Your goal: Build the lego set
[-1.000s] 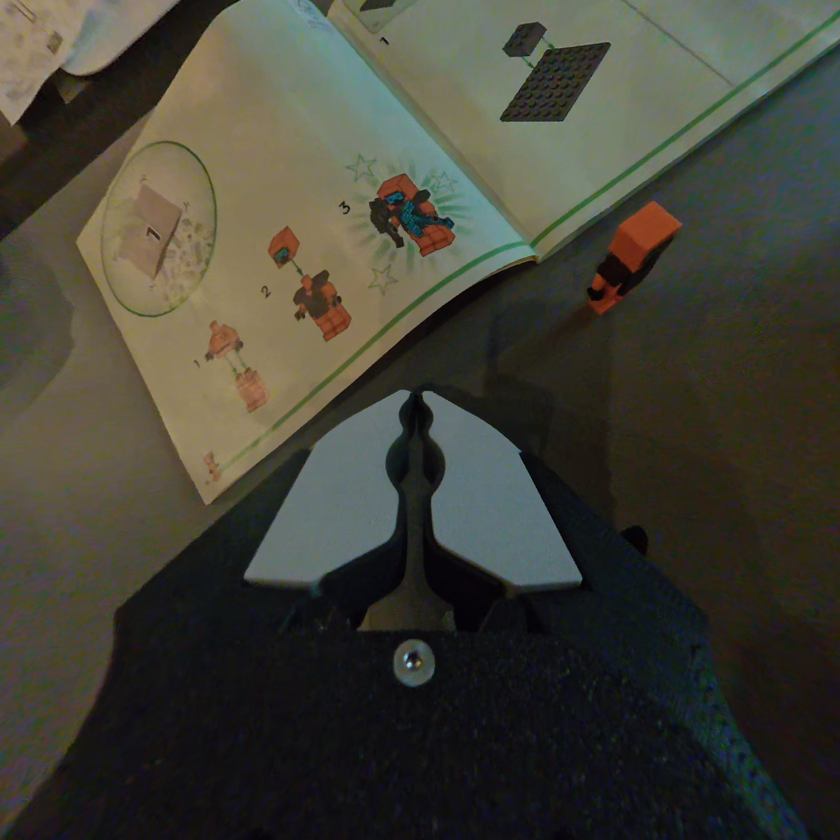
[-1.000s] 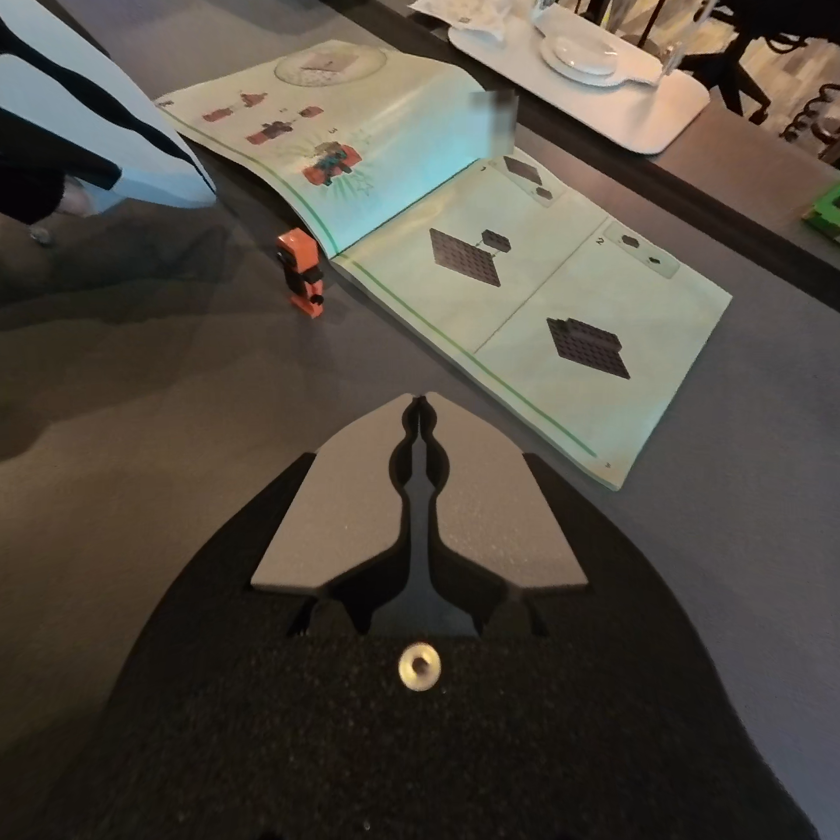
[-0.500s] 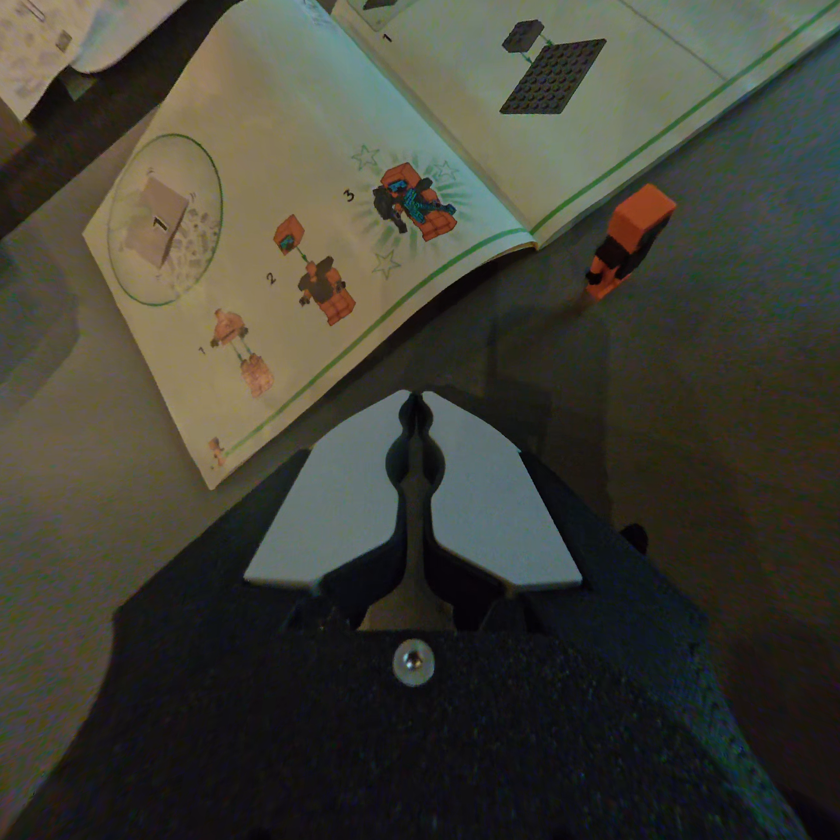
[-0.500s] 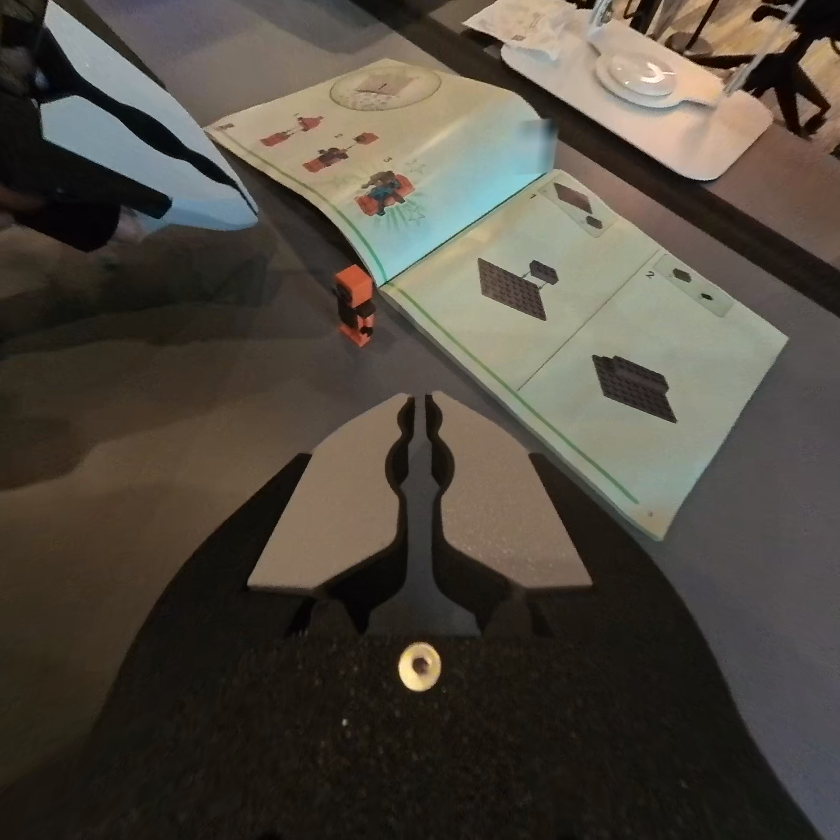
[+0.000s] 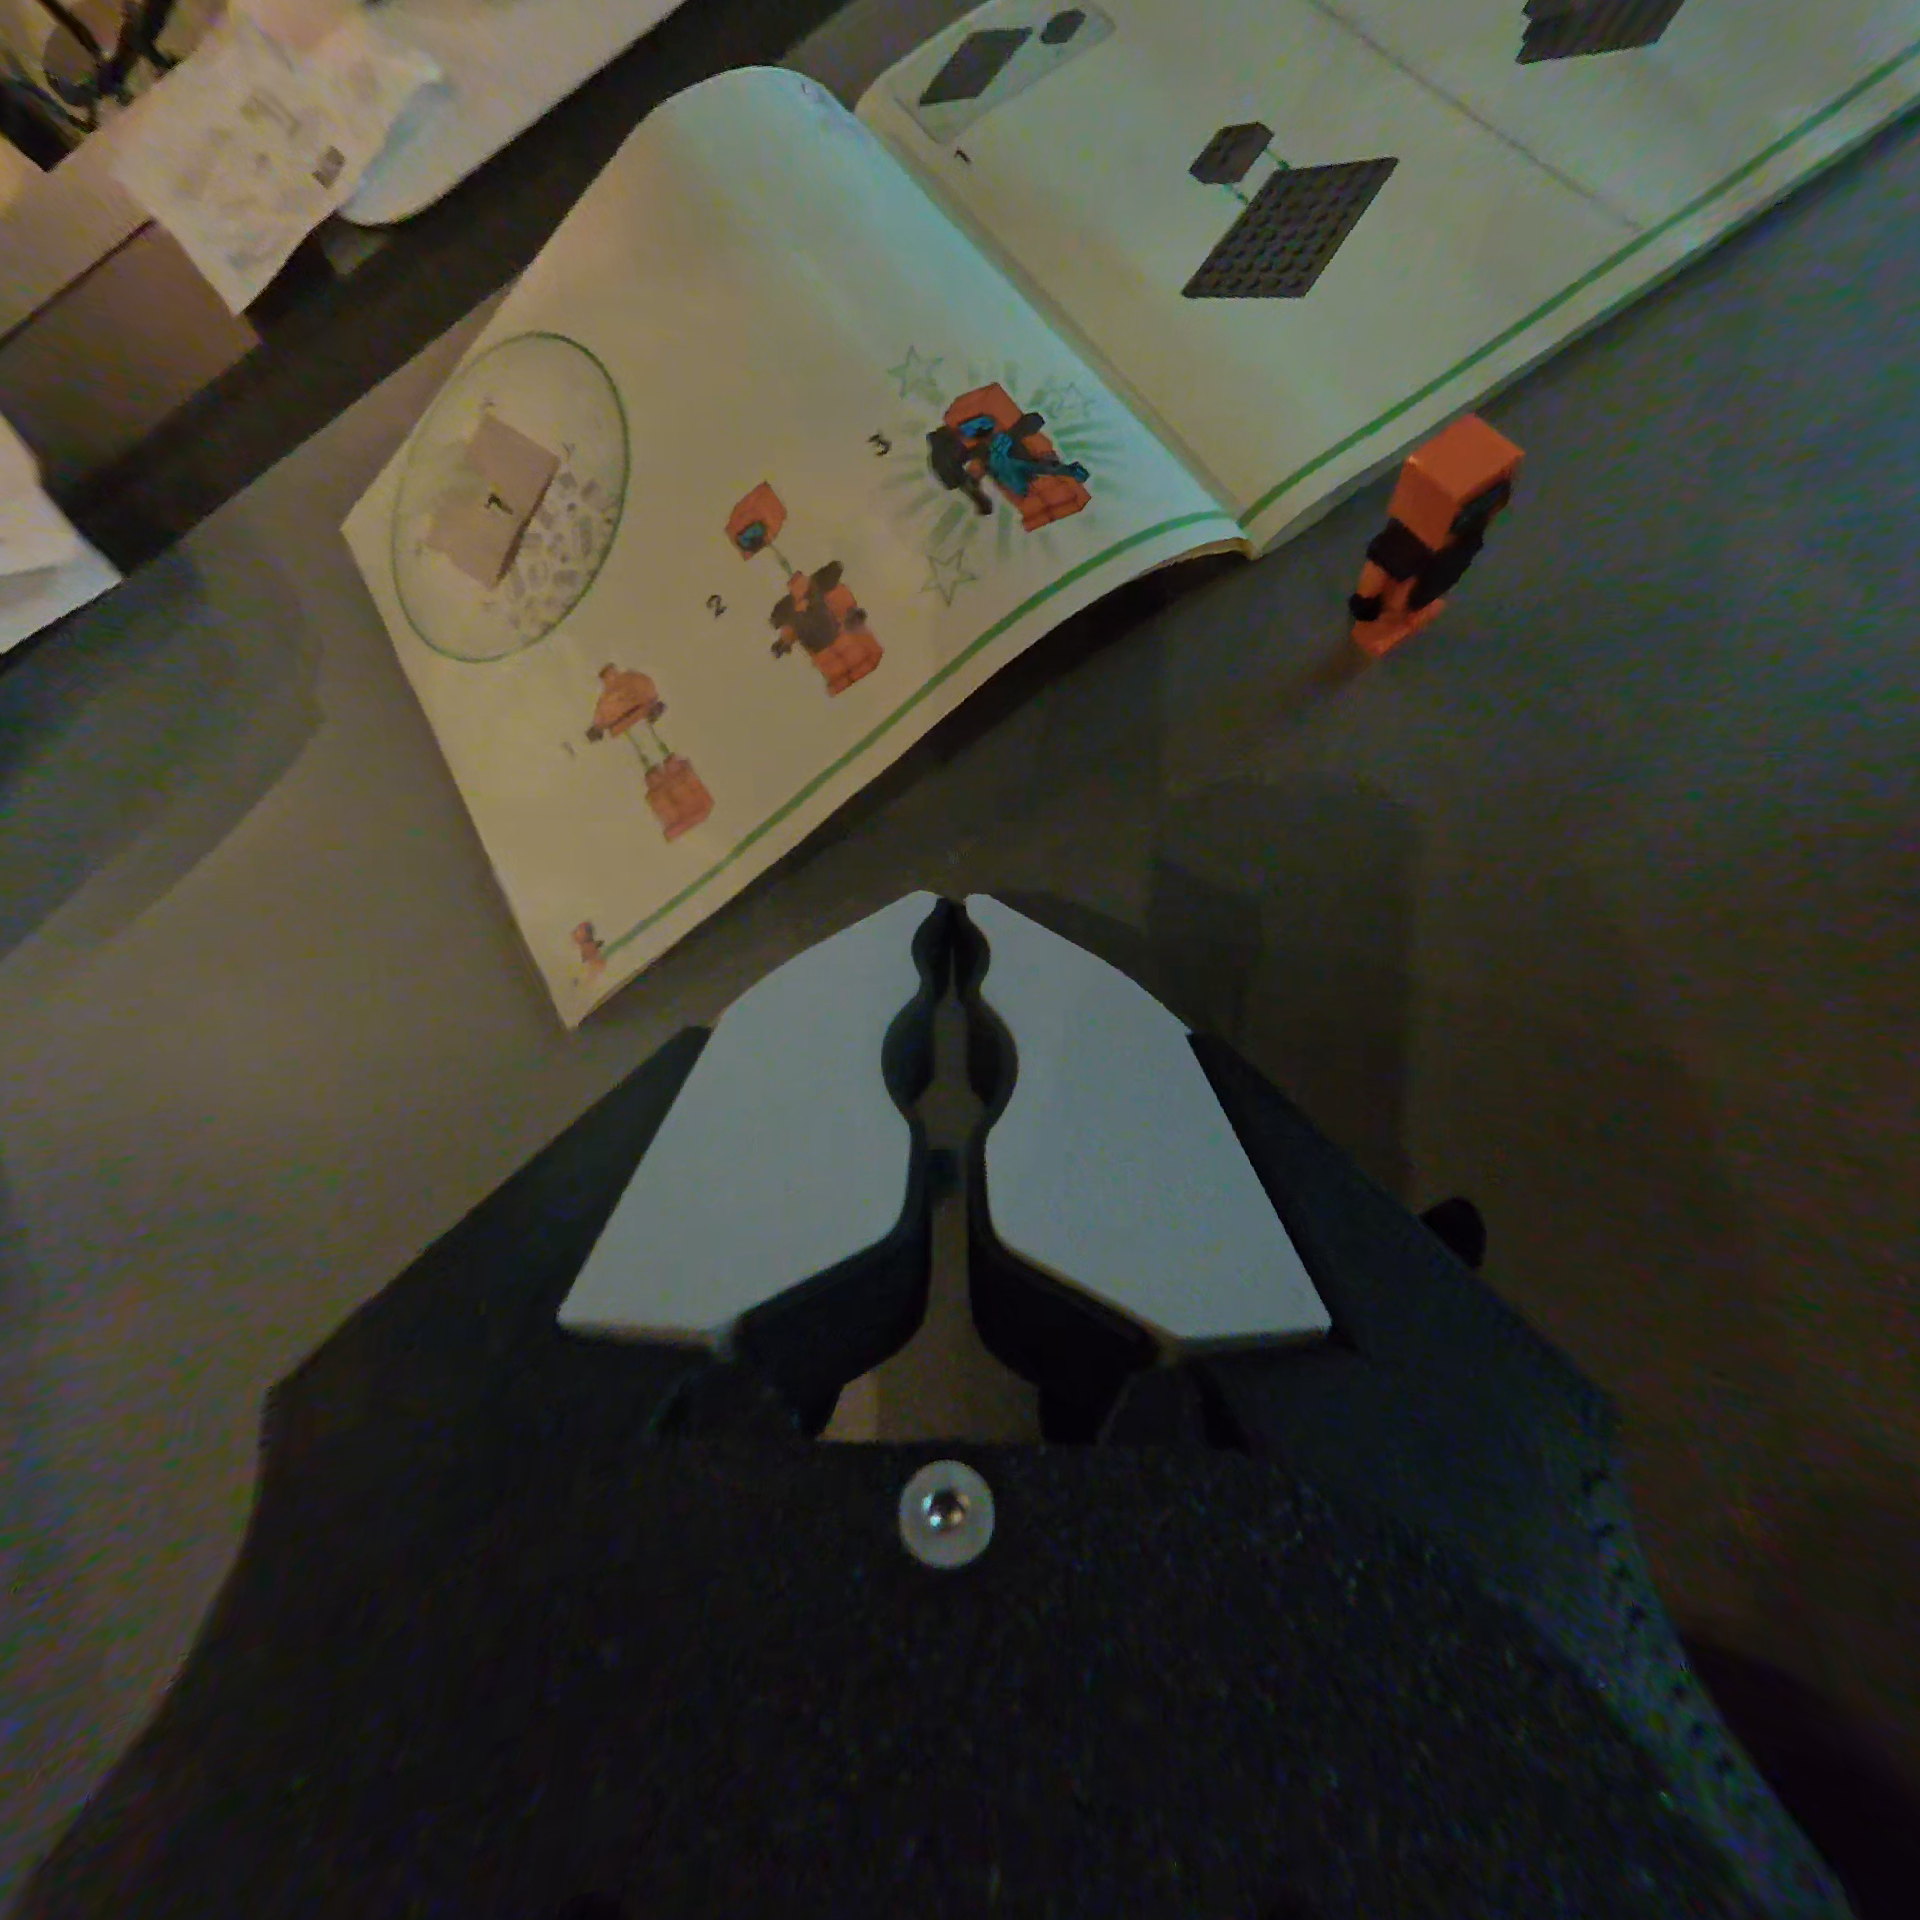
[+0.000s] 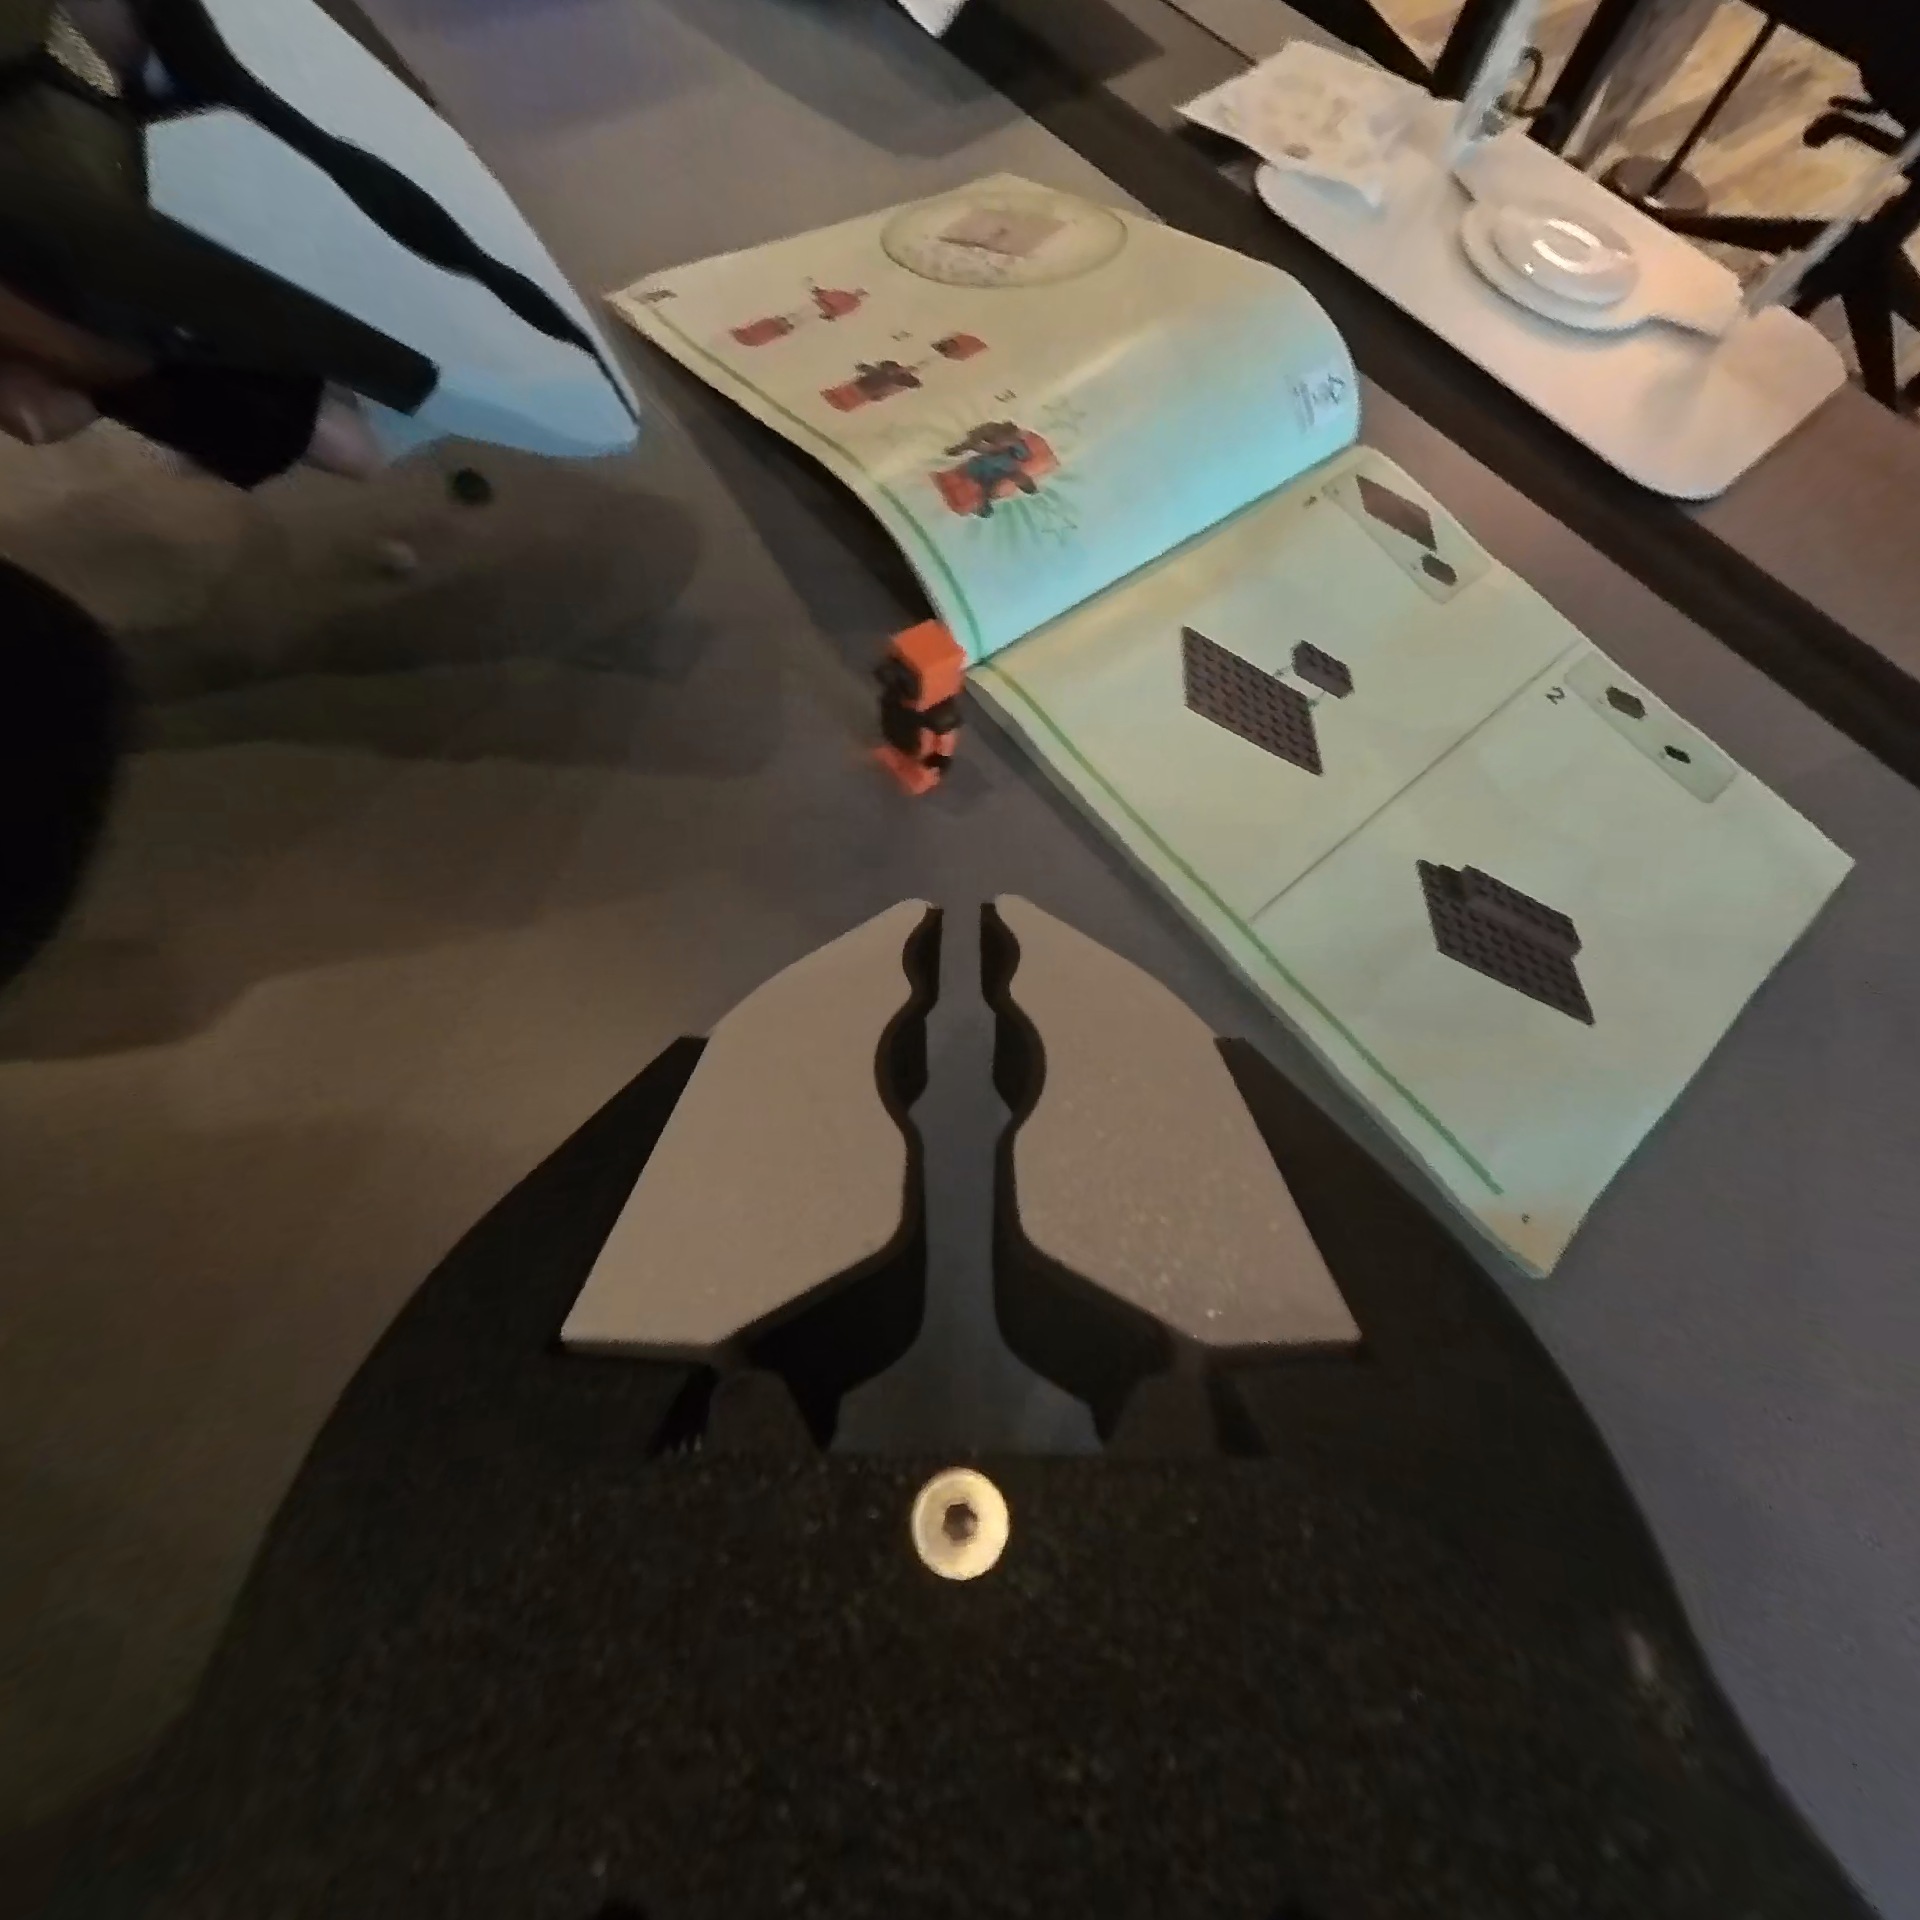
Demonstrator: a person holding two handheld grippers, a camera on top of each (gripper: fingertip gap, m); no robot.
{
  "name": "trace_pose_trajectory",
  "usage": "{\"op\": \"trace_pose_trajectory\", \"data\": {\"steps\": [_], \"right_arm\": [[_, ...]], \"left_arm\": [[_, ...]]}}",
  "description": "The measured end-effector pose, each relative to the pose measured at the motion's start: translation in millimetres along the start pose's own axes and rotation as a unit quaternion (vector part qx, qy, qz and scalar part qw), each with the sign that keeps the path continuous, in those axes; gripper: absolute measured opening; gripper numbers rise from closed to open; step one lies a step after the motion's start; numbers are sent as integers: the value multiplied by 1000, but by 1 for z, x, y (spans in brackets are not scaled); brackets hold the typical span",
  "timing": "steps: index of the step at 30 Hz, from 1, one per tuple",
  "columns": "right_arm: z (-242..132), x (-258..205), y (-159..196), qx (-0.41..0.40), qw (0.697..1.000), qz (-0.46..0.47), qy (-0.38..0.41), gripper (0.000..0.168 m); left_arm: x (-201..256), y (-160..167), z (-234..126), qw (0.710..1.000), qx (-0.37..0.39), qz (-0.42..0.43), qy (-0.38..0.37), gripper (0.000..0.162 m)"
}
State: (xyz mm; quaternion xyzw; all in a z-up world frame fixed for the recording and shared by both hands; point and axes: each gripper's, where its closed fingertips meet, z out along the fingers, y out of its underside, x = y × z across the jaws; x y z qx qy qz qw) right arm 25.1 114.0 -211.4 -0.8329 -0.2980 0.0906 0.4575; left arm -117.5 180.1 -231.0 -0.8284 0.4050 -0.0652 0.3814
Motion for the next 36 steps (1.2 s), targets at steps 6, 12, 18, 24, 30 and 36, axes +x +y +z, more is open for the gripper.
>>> {"op": "trace_pose_trajectory", "data": {"steps": [6, 12, 18, 24, 30, 36], "right_arm": [[-1, -13, -2, -7, 999, -36, -25, 7], [5, -34, -15, -4, 997, -29, -78, 9], [26, -62, -29, -5, 992, -39, -121, 11], [41, -81, -40, 0, 990, -64, -129, 11], [45, -86, -34, -9, 989, -65, -133, 11], [38, -75, -31, -8, 991, -54, -124, 11]], "left_arm": [[-41, 19, -43, 997, 29, -57, -41, 0], [-100, 76, -87, 988, 9, -100, -115, 0], [-110, 120, -101, 988, -6, -102, -116, 6], [-71, 123, -102, 996, 15, -83, 11, 18], [-51, 133, -80, 998, -25, -20, 48, 27], [-52, 127, -73, 997, -15, -41, 60, 21]]}}
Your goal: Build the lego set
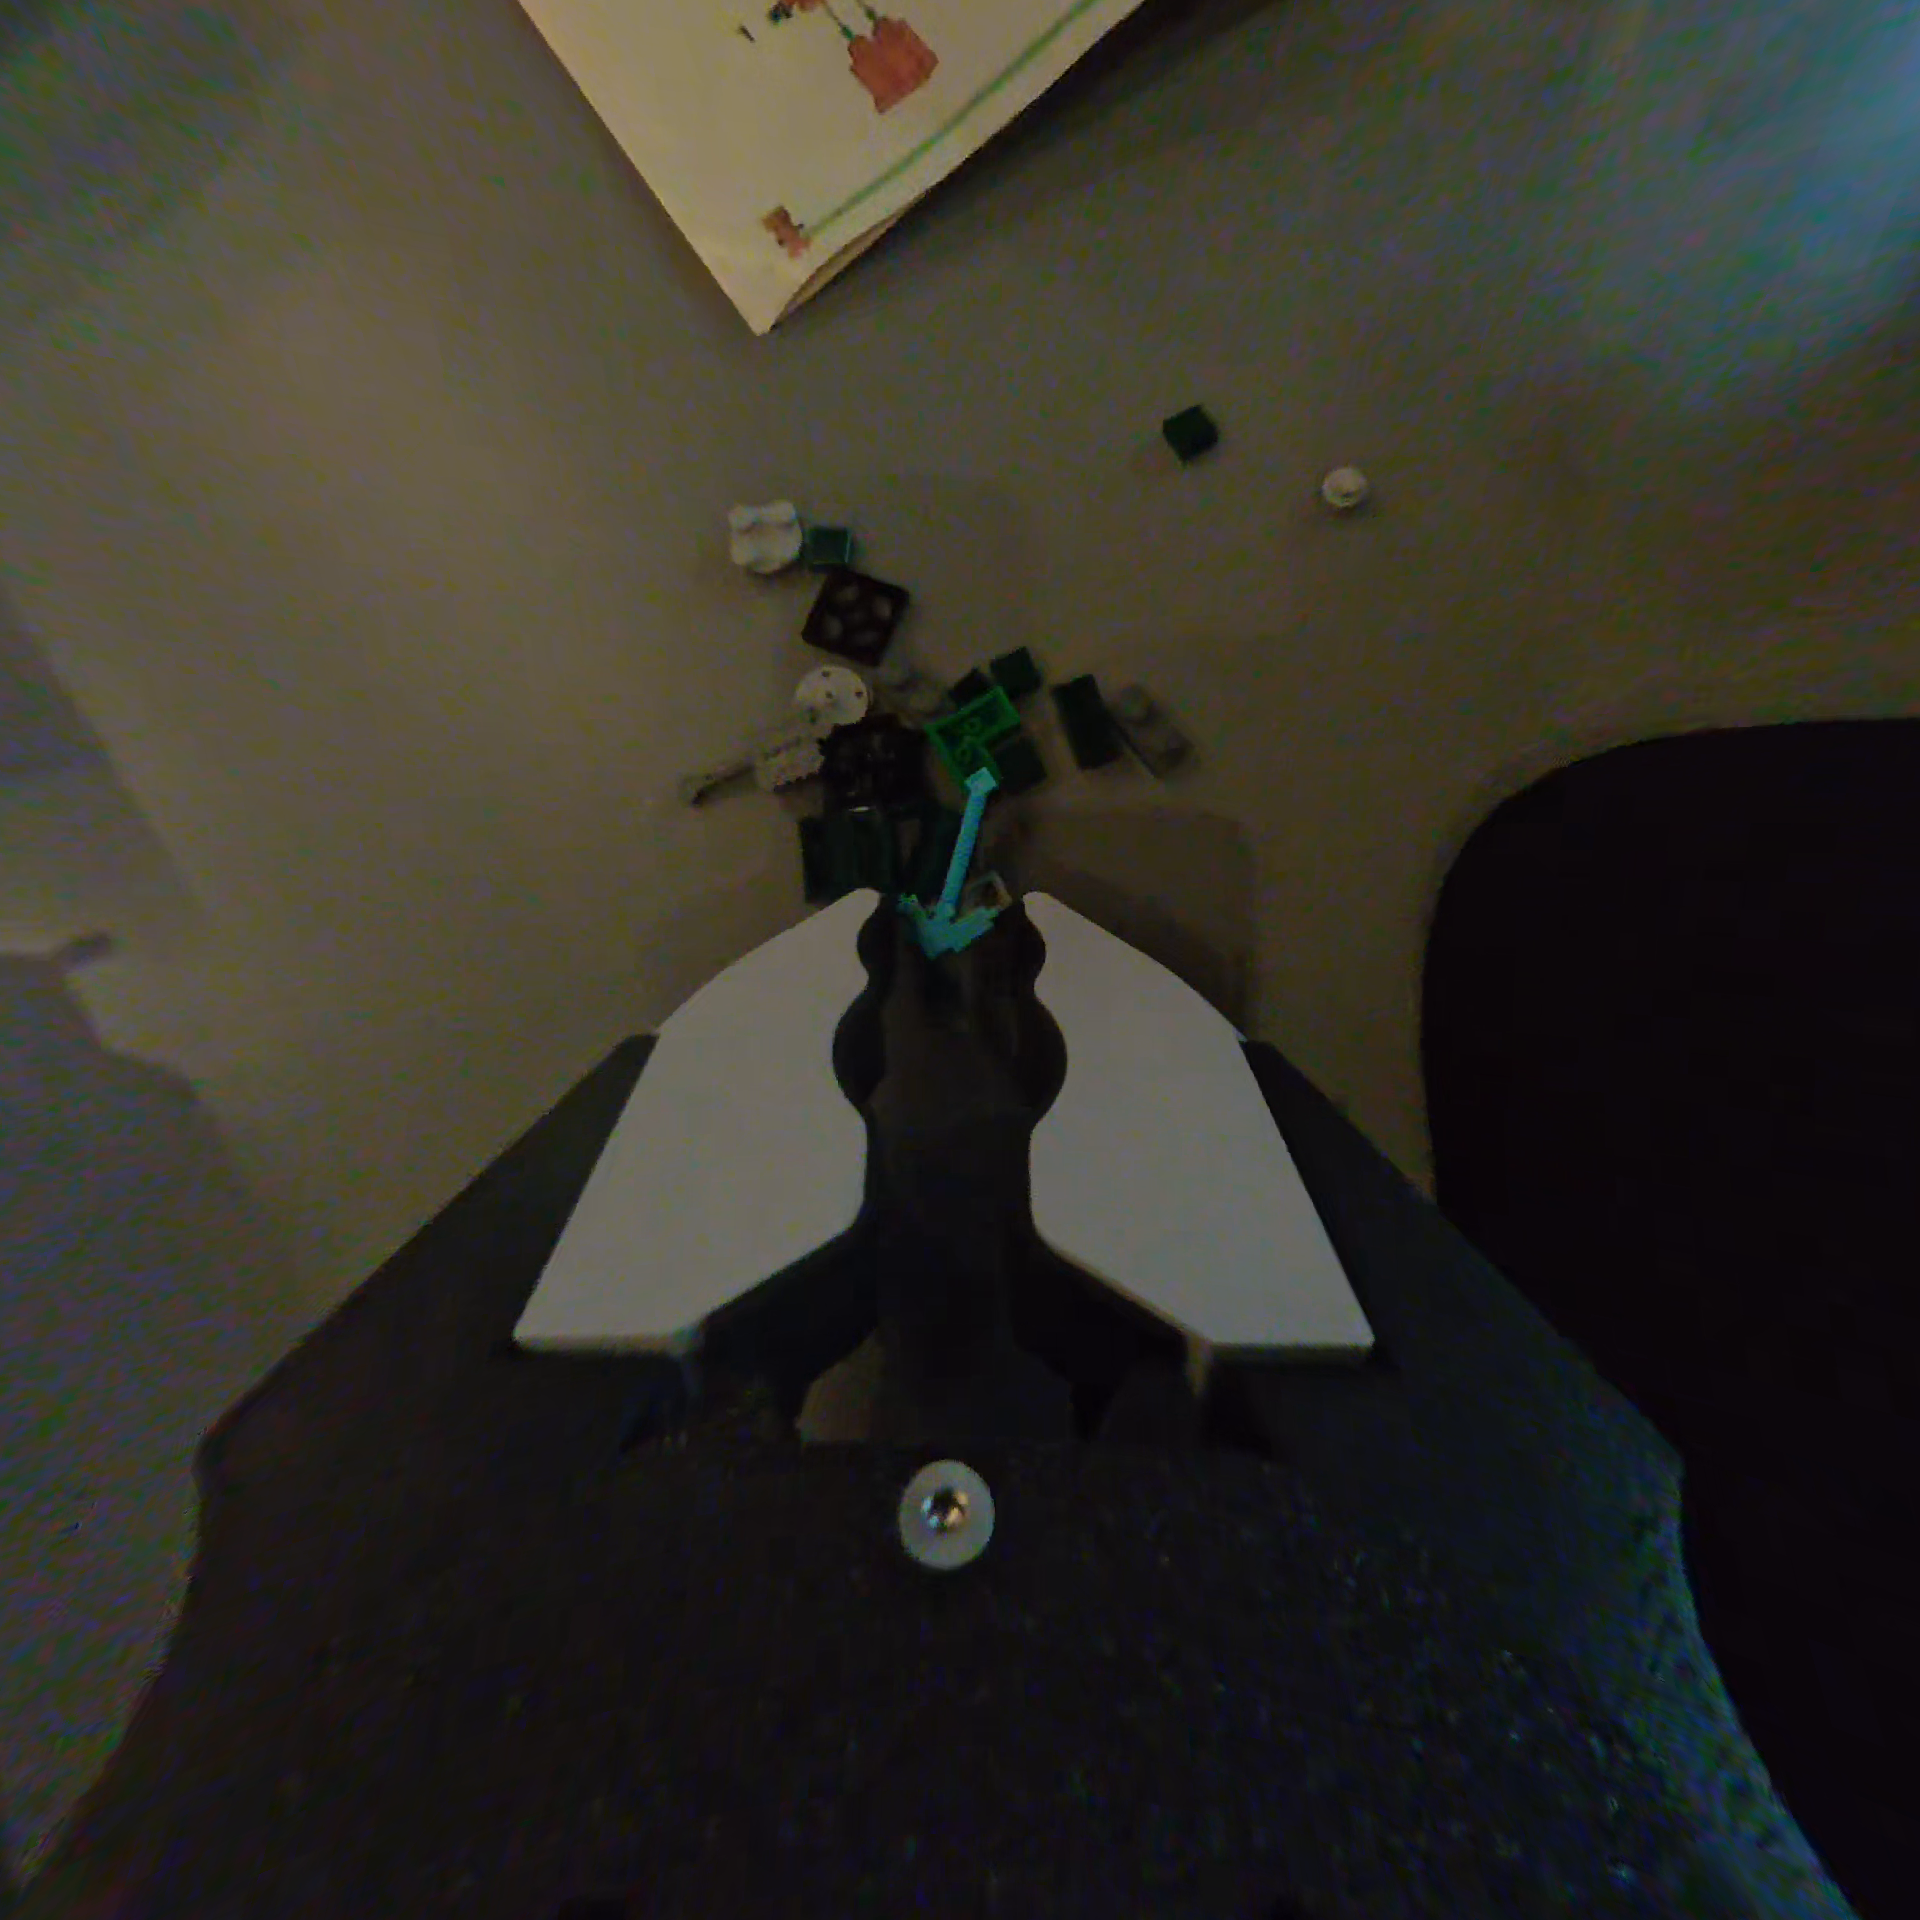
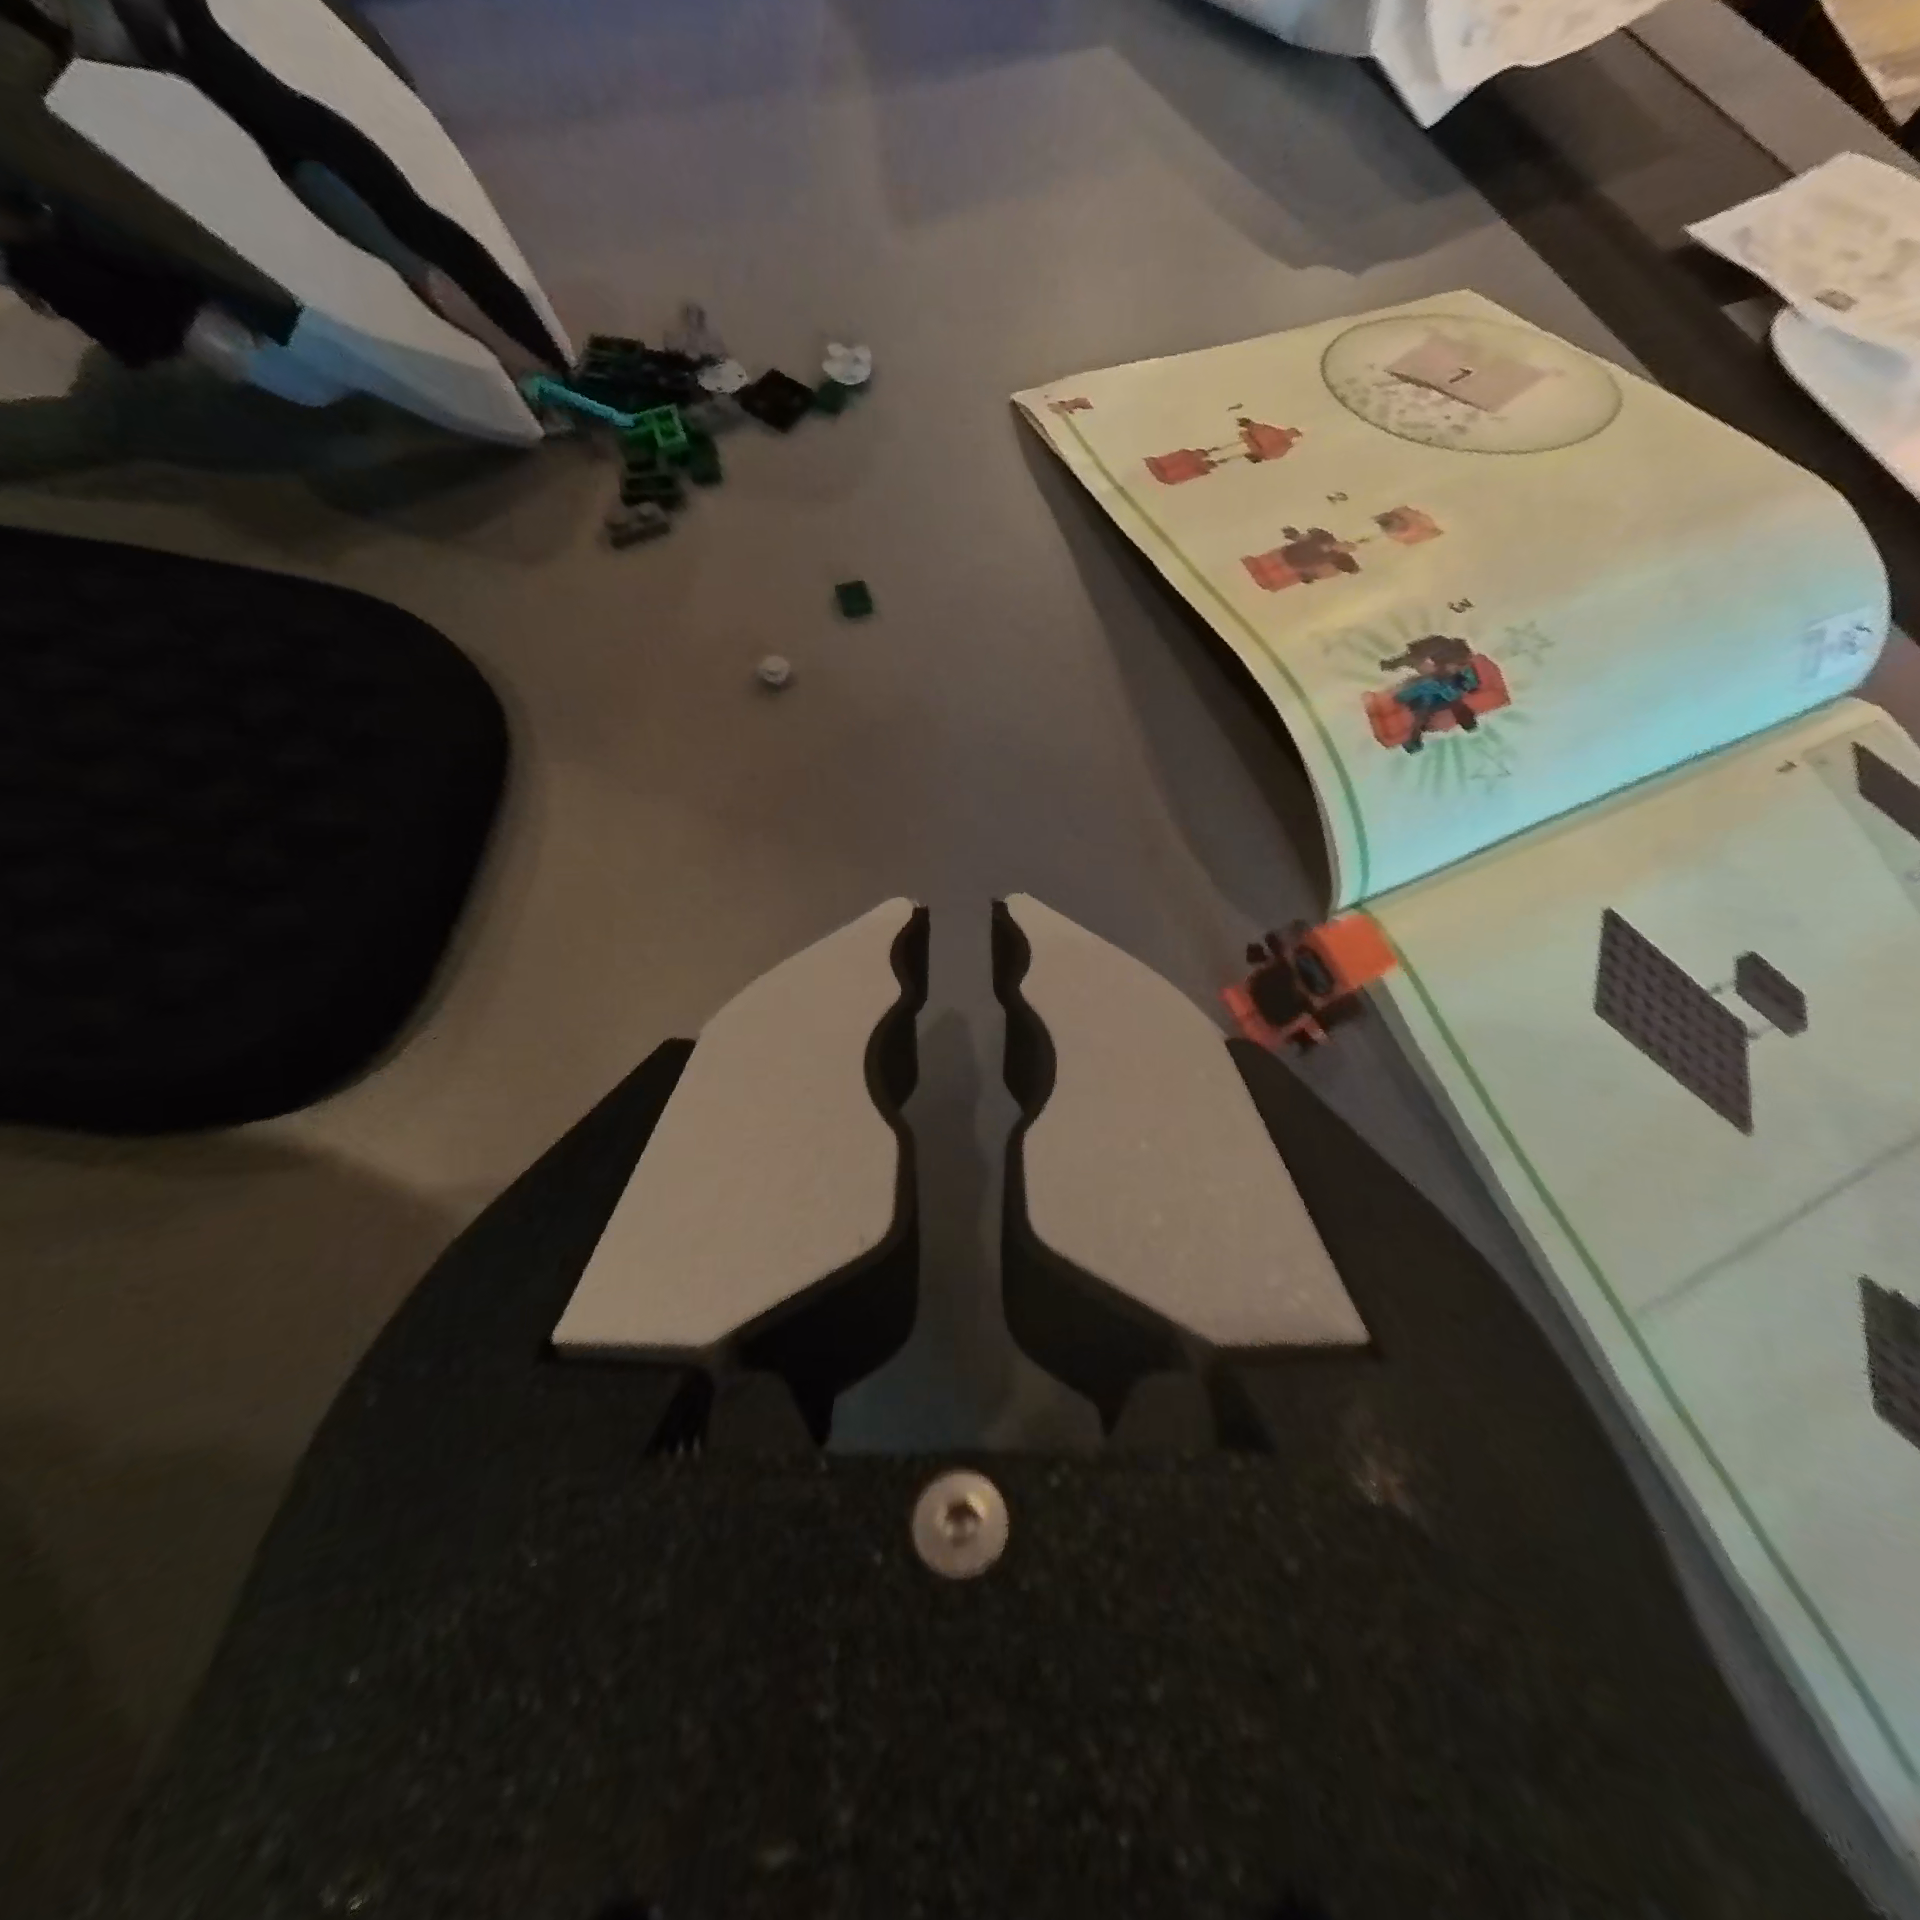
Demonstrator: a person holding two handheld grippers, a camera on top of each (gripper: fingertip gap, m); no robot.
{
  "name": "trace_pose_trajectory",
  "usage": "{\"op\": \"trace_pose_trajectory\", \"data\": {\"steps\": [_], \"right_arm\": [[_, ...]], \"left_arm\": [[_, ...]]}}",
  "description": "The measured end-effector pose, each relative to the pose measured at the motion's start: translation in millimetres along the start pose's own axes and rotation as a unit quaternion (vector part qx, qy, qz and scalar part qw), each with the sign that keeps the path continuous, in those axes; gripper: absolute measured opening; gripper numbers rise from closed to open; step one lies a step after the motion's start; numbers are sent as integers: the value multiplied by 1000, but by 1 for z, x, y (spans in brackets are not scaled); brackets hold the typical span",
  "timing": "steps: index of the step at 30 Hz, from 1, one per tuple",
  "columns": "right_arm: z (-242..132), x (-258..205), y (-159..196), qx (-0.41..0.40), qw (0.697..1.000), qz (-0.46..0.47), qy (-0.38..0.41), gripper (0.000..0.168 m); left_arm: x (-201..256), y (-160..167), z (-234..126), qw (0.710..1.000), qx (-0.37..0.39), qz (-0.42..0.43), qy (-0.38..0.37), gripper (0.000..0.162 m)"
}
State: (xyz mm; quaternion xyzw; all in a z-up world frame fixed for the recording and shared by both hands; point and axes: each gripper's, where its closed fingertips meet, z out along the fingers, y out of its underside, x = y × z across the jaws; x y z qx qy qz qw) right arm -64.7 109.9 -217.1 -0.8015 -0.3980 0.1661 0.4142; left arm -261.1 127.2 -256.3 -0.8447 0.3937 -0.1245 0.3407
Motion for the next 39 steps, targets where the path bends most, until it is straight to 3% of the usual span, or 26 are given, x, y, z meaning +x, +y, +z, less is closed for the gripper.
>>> {"op": "trace_pose_trajectory", "data": {"steps": [5, 10, 22, 33, 39], "right_arm": [[-3, 5, 6, 4, 1000, 18, 4, 11], [-6, 7, 8, 2, 1000, 18, 9, 11], [-13, 8, 6, 11, 1000, 17, 16, 11], [-27, 0, -2, 48, 999, 13, -18, 12], [-30, -28, -17, 68, 993, -50, -79, 29]], "left_arm": [[-3, 1, -1, 1000, -8, 5, -13, 18], [-5, -2, -9, 1000, 4, 13, -24, 2], [15, -27, -23, 999, 50, 16, 5, 2], [75, -61, -3, 990, 60, 85, 96, 2], [127, -93, 10, 969, 56, 189, 149, 2]]}}
